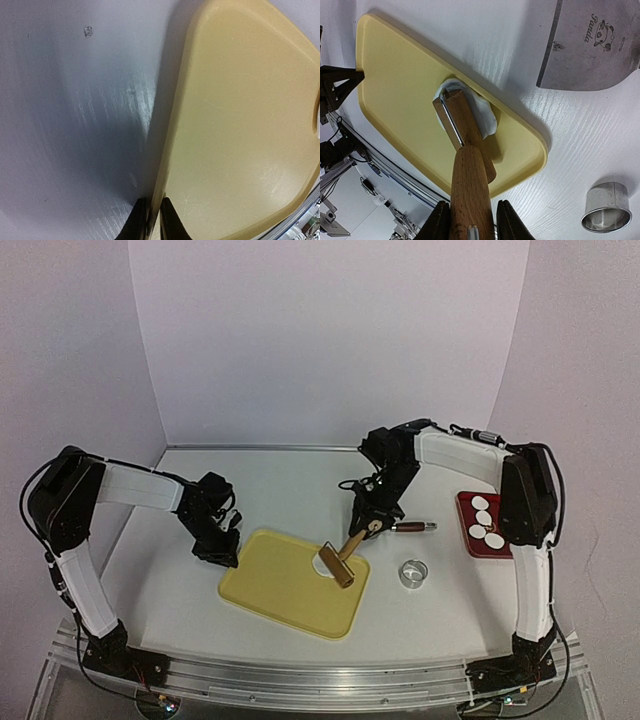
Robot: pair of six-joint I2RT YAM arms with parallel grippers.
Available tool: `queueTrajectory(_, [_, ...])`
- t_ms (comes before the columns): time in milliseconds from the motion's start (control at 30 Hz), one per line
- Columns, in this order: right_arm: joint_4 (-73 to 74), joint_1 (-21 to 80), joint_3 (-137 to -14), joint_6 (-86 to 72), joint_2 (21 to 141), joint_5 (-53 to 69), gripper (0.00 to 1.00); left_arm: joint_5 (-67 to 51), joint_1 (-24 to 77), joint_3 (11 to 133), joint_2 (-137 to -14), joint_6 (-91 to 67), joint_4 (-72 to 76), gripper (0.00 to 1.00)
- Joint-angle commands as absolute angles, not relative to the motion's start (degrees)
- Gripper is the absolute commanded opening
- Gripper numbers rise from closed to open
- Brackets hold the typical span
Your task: Roll out the dumpling wrappers from the dough
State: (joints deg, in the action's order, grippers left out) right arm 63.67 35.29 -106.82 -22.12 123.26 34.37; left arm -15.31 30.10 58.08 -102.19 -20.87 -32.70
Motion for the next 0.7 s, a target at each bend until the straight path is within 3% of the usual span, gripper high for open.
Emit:
queueTrajectory(0, [70.8, 35.4, -109.7, -20.6, 126.4, 25.1, 0.00, -8.0, 30.9, 60.9, -105.7, -18.4, -36.6, 0.01])
queueTrajectory(300, [67.4, 35.7, -102.6, -18.4, 129.6, 19.9, 0.00, -8.5, 31.7, 62.8, -108.0, -19.0, -35.9, 0.00])
queueTrajectory(667, [66.4, 36.6, -103.0, -17.9, 133.0, 18.3, 0.00, -9.2, 31.8, 63.0, -108.4, -20.1, -35.2, 0.00])
